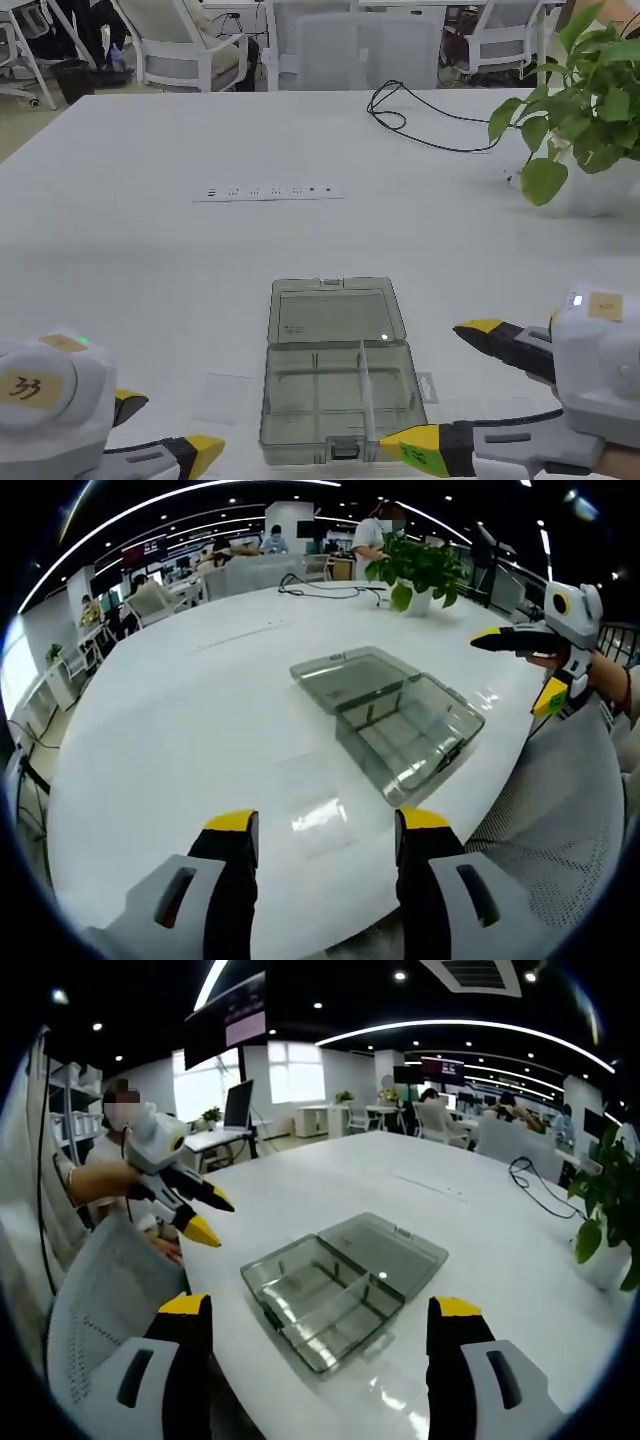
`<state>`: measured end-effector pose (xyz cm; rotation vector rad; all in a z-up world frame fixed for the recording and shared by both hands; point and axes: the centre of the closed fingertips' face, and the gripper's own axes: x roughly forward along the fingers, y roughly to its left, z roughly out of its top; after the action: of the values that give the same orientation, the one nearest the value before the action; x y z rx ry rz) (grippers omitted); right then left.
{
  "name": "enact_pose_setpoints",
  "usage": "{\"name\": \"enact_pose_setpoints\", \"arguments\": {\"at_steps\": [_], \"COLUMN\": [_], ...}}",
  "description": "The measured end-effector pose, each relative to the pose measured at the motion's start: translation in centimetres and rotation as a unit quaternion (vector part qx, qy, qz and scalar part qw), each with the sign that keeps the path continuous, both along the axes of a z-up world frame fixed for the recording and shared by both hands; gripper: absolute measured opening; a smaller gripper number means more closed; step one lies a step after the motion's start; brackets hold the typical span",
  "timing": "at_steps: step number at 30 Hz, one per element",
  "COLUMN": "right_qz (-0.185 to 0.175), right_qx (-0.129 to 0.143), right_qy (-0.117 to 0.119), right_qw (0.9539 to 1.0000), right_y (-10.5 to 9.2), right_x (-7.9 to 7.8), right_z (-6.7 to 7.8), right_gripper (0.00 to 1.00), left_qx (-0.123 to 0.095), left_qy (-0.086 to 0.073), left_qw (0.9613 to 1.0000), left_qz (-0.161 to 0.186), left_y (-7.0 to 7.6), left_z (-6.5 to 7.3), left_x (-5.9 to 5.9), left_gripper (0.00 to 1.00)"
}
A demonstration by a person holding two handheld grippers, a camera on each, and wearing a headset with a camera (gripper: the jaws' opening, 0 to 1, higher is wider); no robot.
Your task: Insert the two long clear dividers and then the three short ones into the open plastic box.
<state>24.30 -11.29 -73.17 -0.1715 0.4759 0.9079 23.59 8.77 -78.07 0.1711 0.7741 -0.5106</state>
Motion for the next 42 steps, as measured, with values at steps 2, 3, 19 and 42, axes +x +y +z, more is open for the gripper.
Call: {"name": "enact_pose_setpoints", "arguments": {"at_steps": [2, 3, 19, 42], "right_qz": [-0.001, -0.001, -0.009, -0.022], "right_qx": [0.000, 0.000, 0.004, 0.007], "right_qy": [0.000, 0.001, 0.004, 0.006], "right_qw": [1.0000, 1.0000, 0.9999, 0.9997], "right_y": [0.0, 0.0, 0.1, 0.0], "right_x": [0.0, 0.0, -0.4, 0.1], "right_z": [0.0, 0.0, 0.1, -0.2], "right_gripper": [0.89, 0.89, 0.87, 0.86], "left_qx": [0.000, -0.005, -0.018, -0.003], "left_qy": [0.003, 0.006, 0.037, 0.077], "left_qw": [1.0000, 1.0000, 0.9981, 0.9918], "left_qz": [-0.001, 0.001, 0.045, 0.101], "left_y": [-0.1, -0.2, -0.2, -0.3], "left_z": [-0.3, -0.5, -2.9, -5.7], "left_x": [0.1, 0.1, 0.7, 1.5], "left_gripper": [0.53, 0.52, 0.45, 0.34]}}
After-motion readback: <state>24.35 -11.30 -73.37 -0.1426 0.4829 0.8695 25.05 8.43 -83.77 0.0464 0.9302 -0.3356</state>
